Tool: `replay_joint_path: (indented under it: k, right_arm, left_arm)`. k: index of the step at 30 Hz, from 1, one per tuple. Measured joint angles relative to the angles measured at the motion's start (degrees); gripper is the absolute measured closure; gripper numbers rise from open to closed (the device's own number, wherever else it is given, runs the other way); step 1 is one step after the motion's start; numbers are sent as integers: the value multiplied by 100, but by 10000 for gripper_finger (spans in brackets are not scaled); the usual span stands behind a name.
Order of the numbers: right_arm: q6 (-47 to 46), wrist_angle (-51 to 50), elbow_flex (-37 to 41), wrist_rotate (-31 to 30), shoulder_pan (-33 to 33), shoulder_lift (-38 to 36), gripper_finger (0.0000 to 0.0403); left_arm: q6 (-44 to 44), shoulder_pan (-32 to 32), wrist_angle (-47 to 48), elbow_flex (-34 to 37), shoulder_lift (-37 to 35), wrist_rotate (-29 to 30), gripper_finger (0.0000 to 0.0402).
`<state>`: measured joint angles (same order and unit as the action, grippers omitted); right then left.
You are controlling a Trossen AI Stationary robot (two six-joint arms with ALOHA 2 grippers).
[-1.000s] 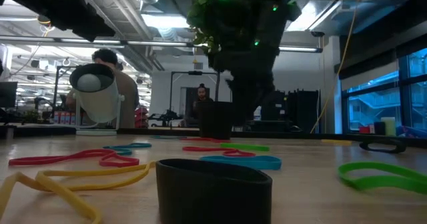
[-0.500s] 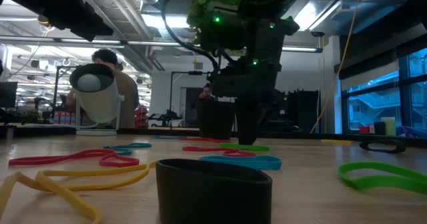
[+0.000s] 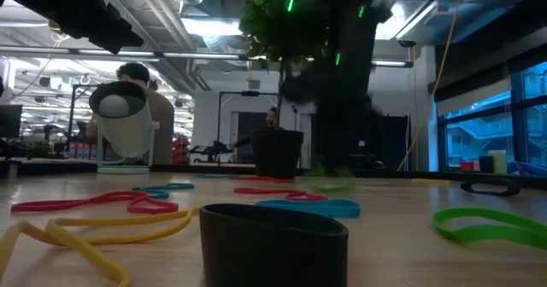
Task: Pick and place rubber bands into bin
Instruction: Put the green rubber band into the gray bin
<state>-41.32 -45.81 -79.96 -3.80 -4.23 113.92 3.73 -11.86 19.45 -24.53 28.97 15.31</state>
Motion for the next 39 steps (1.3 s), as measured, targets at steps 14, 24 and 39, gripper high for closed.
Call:
replay_joint_path:
  k: [14, 24, 39]
  right_arm:
    - [-2012, -1841, -16, -111, -1442, -2023, 401]
    - [-4813, -2981, -13, 168, -3330, -2414, 402]
    - [-7100, -585, 1768, 1070, -4607, -2412, 403]
  left_arm:
    - [103, 1, -36, -2, 14, 4, 400]
    - [105, 0, -35, -2, 27, 269, 400]
    - [256, 2, -178, -2, 28, 442, 400]
